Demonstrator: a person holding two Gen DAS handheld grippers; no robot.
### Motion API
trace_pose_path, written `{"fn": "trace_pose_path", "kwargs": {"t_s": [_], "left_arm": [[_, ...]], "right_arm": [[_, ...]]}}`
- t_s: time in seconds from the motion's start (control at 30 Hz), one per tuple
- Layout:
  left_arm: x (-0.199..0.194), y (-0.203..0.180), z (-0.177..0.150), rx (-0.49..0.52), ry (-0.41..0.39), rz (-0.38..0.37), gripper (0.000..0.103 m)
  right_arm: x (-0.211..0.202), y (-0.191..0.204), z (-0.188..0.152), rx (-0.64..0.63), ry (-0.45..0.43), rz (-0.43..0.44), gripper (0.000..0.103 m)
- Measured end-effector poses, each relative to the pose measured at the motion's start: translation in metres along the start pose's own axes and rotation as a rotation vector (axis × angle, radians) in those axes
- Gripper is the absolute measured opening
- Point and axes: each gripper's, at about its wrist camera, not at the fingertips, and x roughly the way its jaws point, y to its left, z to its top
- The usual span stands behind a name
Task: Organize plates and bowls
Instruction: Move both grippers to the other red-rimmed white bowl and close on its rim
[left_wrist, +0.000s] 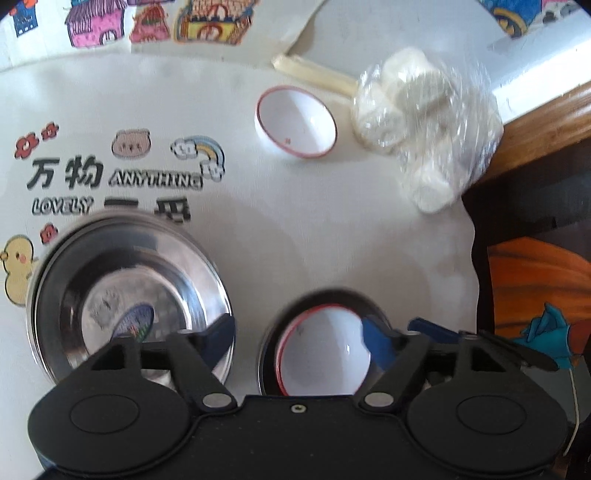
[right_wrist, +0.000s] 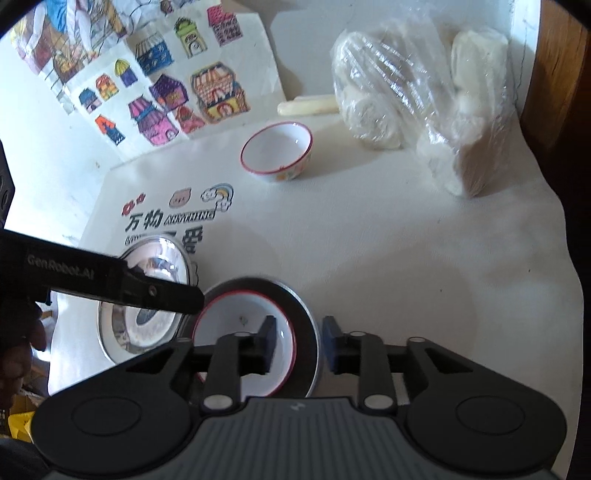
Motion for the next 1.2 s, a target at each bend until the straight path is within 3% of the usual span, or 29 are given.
{"fn": "trace_pose_path", "kwargs": {"t_s": [0.1, 0.13, 0.2, 0.33, 0.8, 1.03, 1.2], "left_arm": [[0.002, -0.001, 0.010, -0.012, -0.029, 0.008, 0.102], [0.002, 0.000, 0.014, -0.016, -0.036, 0.011, 0.102], [0.003, 0.003, 0.021, -0.017, -0.042, 0.016, 0.102], [0.004, 0.006, 0.032, -0.003, -0.079, 0.034, 0.102], [0.029, 0.018, 0.099, -0.004, -0.156, 0.113, 0.102], [0.052, 0.019, 0.140, 0.036, -0.156, 0.127, 0.102], [0.068, 0.021, 0.160, 0.064, -0.136, 0.166, 0.102]], "right_arm": [[0.001, 0.001, 0.003, 0.002, -0.012, -0.005, 0.061], [0.002, 0.001, 0.005, 0.001, -0.015, -0.005, 0.065], [0.003, 0.001, 0.008, 0.004, -0.019, -0.007, 0.084], [0.008, 0.000, 0.014, 0.024, -0.031, -0.008, 0.102], [0.041, -0.013, 0.049, 0.084, -0.084, -0.112, 0.103], [0.066, -0.017, 0.080, 0.047, -0.160, -0.197, 0.103], [0.084, -0.015, 0.092, 0.055, -0.155, -0.197, 0.103]]}}
